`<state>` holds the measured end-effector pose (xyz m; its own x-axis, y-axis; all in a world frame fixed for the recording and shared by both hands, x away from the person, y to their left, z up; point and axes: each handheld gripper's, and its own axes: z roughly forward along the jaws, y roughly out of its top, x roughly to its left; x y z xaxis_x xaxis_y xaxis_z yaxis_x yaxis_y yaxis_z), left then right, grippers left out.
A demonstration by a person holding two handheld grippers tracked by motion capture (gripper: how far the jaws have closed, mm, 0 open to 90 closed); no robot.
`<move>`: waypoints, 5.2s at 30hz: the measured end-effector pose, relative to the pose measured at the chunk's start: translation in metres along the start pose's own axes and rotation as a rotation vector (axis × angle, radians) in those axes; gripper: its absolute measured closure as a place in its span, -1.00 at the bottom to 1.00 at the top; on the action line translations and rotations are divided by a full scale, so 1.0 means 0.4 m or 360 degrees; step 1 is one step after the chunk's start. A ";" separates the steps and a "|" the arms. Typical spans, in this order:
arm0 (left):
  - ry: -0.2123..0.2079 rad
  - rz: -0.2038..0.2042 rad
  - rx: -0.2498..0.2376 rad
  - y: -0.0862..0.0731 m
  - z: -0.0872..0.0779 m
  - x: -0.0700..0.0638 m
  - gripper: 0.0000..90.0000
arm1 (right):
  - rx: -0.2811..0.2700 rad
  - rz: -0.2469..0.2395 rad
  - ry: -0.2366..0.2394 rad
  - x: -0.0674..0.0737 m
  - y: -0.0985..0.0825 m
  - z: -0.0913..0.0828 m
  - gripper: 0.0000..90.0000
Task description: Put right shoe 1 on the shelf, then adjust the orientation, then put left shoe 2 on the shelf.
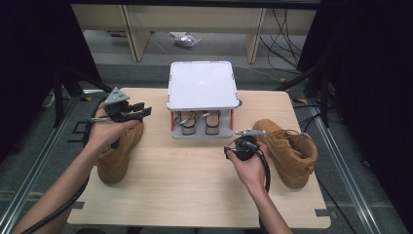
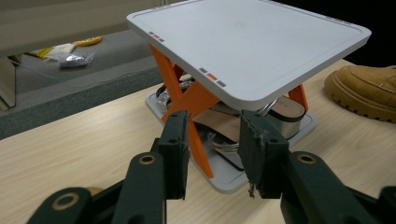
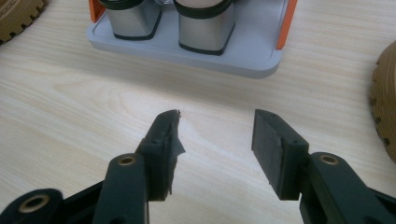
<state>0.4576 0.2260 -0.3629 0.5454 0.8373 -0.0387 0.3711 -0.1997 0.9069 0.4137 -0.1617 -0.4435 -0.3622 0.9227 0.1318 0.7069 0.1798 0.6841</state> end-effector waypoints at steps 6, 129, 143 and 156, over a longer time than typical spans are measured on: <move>0.0030 -0.0040 0.0007 -0.018 -0.031 0.018 0.37 | -0.0004 0.0034 0.0011 -0.007 -0.018 -0.019 0.15; 0.0296 -0.0798 0.0190 -0.270 -0.209 0.191 0.78 | 0.0100 0.0107 0.0053 -0.057 -0.130 -0.030 0.13; 0.0232 -0.0873 0.0097 -0.239 -0.201 0.186 0.79 | 0.0084 0.0118 0.0022 -0.080 -0.147 -0.041 0.13; 0.0226 -0.0962 -0.0011 -0.231 -0.213 0.194 0.79 | 0.0064 0.0187 0.0032 -0.069 -0.137 -0.048 0.13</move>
<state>0.4018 0.3527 -0.4140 0.1345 0.8610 -0.4905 0.5781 0.3338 0.7446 0.3733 -0.2036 -0.4710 -0.2869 0.9314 0.2241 0.7688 0.0843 0.6339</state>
